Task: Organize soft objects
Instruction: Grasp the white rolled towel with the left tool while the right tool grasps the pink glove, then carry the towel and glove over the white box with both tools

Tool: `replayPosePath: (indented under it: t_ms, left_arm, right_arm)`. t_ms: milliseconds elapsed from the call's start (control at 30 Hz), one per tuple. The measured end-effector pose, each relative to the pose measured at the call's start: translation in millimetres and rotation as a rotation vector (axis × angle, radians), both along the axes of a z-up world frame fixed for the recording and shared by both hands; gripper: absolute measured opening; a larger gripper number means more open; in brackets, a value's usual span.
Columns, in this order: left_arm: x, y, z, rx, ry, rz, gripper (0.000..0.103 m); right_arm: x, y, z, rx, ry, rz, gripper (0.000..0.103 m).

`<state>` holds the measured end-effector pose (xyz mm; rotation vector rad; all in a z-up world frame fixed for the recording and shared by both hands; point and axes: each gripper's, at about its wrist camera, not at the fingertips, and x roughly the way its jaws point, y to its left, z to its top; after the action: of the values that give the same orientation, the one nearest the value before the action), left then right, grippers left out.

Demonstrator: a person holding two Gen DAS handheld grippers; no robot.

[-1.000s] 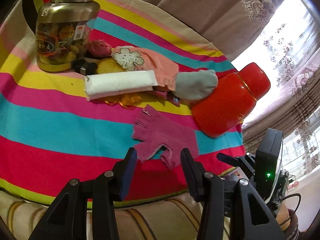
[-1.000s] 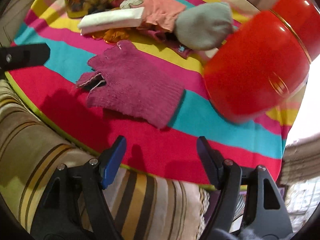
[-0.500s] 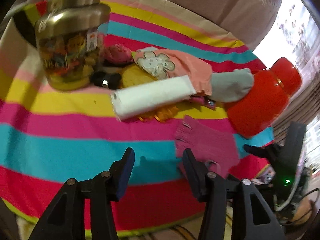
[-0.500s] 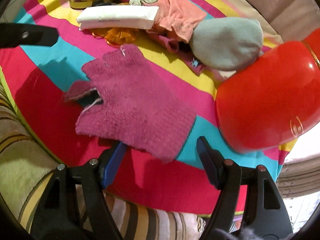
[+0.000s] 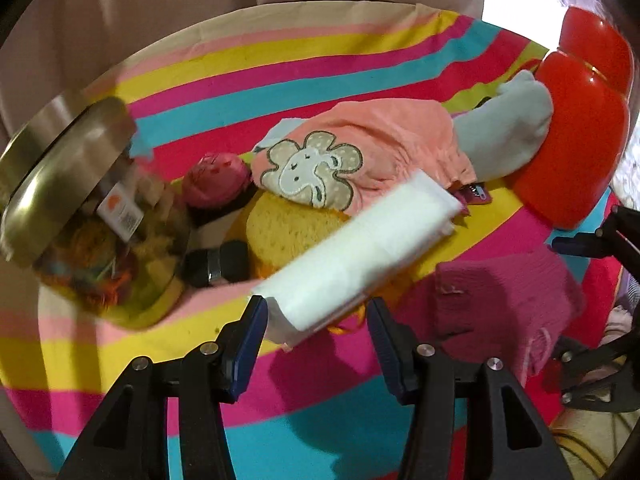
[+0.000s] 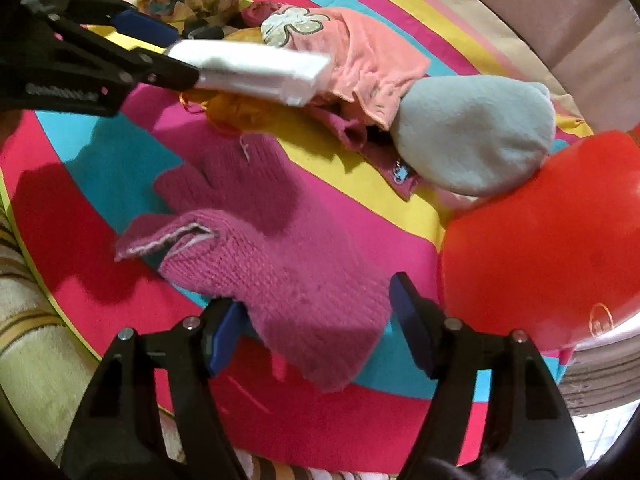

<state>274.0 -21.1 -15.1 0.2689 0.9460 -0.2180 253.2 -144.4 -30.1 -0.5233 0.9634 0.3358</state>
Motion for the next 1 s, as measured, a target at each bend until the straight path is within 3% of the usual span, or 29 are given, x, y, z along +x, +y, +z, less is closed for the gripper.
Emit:
replayPosePath:
  t_ms: [133,233,300,333,400,567,633,800,1000]
  left_arm:
    - [7,2,0,0.001,-0.007,-0.023,0.053]
    - [6,-7,-2,0.041,-0.031,-0.053,0.053]
    - [1,-15,-2,0.083,-0.053,-0.096,0.056]
    - [0,-18,-2,0.091,-0.057,-0.114,0.062]
    - [2,-21,-4,0.099,-0.062,-0.127,0.063]
    - [5,-22,-5,0.072,-0.057,-0.153,0.058]
    - [4,-20,-5,0.034,-0.038,-0.156,0.041]
    - [-5,-17,-1,-0.029,-0.001,-0.156,0.034]
    - [-15,-11,1,-0.176,0.062,-0.146,0.029]
  right_arm:
    - [9,4,3,0.039,0.011,0.011,0.060]
    - [10,9,7,0.078,0.029,0.022,0.042]
    - [13,11,6,0.105,0.045,0.034,0.024]
    - [14,12,6,0.111,0.050,0.039,0.020]
    - [14,13,8,0.119,0.051,0.040,0.014]
    - [16,1,10,0.185,0.051,0.002,0.013]
    - [12,-8,17,0.218,0.054,-0.026,0.013]
    - [16,-27,23,0.283,0.075,-0.067,0.013]
    - [10,-50,27,0.358,0.098,-0.124,0.013]
